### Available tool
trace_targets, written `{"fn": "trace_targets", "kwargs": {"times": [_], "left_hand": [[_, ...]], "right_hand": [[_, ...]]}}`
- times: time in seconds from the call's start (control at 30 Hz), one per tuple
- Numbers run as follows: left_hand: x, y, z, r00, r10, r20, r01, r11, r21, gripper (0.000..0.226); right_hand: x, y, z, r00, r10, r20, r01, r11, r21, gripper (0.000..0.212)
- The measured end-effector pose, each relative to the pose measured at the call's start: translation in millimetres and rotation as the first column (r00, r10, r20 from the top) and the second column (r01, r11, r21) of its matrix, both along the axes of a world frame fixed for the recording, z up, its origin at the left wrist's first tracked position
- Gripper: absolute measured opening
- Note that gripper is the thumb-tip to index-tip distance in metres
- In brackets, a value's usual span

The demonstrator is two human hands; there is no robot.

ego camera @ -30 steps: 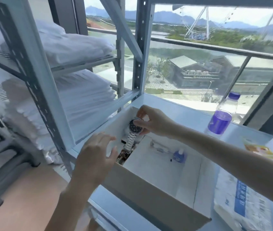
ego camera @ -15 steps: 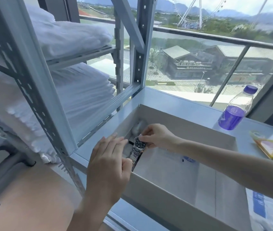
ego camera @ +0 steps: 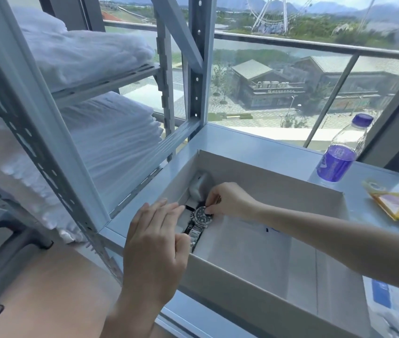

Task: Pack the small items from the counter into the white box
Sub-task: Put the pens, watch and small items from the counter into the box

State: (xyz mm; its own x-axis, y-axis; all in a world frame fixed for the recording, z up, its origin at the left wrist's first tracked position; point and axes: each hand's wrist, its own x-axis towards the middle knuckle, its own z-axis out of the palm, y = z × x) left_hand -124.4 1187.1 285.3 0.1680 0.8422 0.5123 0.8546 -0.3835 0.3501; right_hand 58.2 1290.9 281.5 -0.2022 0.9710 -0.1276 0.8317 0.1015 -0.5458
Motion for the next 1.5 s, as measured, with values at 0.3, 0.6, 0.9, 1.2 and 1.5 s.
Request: {"fn": "trace_targets", "kwargs": {"times": [0.3,0.6,0.9,1.2,1.5], "left_hand": [[-0.5,0.6,-0.7,1.000,-0.009,0.002,0.009,1.000,0.015,0.049],[-2.6,-1.2,2.4,0.993,-0.033,-0.110,0.030,0.999,-0.033,0.047],[75.2,-33.3,12.7,0.949,-0.264,-0.176,0.250,0.963,-0.098,0.069],[218.2,-88.2,18.8,0.788,-0.584,-0.197,0.591,0.806,-0.025,0.051],[322.9,-108.5,-60.2,0.712,-0.631,-0.309,0.528,0.771,-0.357,0.066]], "right_hand": [[3.5,-3.9,-6.6,0.996,0.074,-0.055,-0.077,0.996,-0.046,0.035],[27.1,-24.3,37.4,0.923,0.265,0.280,-0.276,0.961,0.000,0.027],[177.2,-148.5,85.0,0.983,-0.014,0.182,-0.071,0.889,0.453,0.009],[313.8,-251.9,34.4,0.897,-0.372,0.240,0.292,0.904,0.311,0.014],[389.1,-318.2,-9.0,0.821,-0.475,0.315,0.475,0.876,0.084,0.011]]}}
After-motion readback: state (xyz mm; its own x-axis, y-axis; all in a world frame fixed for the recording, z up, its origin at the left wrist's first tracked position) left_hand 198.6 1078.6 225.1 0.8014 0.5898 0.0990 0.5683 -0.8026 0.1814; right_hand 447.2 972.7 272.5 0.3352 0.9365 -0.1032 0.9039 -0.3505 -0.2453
